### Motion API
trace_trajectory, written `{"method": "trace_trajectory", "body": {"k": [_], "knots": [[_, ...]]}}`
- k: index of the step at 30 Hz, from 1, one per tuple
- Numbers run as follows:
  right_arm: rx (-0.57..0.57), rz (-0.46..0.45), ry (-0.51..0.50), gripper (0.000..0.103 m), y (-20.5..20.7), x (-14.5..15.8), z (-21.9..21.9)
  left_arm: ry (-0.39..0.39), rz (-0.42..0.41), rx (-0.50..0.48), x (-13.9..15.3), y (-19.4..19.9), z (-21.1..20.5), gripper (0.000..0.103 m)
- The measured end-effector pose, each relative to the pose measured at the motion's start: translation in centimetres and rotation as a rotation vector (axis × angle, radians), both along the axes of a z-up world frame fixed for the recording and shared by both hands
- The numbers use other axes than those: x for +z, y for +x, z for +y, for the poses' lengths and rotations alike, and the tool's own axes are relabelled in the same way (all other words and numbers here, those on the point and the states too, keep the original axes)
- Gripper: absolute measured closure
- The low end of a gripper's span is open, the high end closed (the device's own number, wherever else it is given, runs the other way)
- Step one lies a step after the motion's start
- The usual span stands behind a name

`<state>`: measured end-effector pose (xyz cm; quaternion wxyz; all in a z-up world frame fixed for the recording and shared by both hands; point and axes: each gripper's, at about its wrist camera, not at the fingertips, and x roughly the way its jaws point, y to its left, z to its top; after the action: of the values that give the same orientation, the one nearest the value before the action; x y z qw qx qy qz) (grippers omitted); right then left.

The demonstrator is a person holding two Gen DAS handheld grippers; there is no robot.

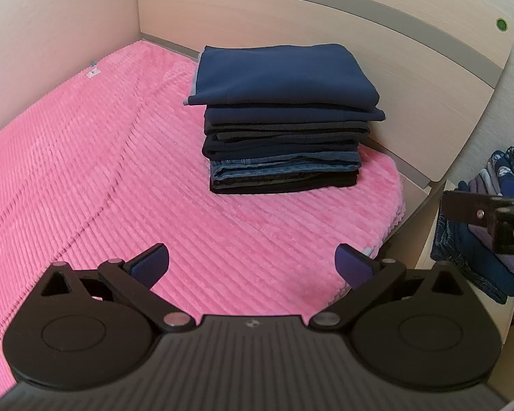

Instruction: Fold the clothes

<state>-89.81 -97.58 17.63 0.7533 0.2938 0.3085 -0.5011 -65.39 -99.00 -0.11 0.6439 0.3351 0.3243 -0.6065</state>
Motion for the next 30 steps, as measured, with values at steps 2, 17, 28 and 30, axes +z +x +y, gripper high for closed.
{"method": "trace_trajectory", "body": {"k": [2, 17, 28, 30], "knots": [[-0.001, -0.001, 0.0, 0.0, 0.0, 0.0, -0.1, 0.001, -0.001, 0.0, 0.0, -0.1, -0.1, 0.001], [-0.006, 0.001, -0.013, 0.0, -0.1, 0.3, -0.8, -0.007, 0.003, -0.007, 0.0, -0.4, -0.9, 0.001], [-0.012, 0.0, -0.007, 0.0, -0.3, 0.2, -1.4, -0.005, 0.0, -0.016, -0.2, -0.8, -1.7, 0.001], [-0.012, 0.0, -0.006, 0.0, -0.3, 0.2, -1.5, -0.004, -0.001, -0.017, -0.3, -0.9, -1.8, 0.001]]}}
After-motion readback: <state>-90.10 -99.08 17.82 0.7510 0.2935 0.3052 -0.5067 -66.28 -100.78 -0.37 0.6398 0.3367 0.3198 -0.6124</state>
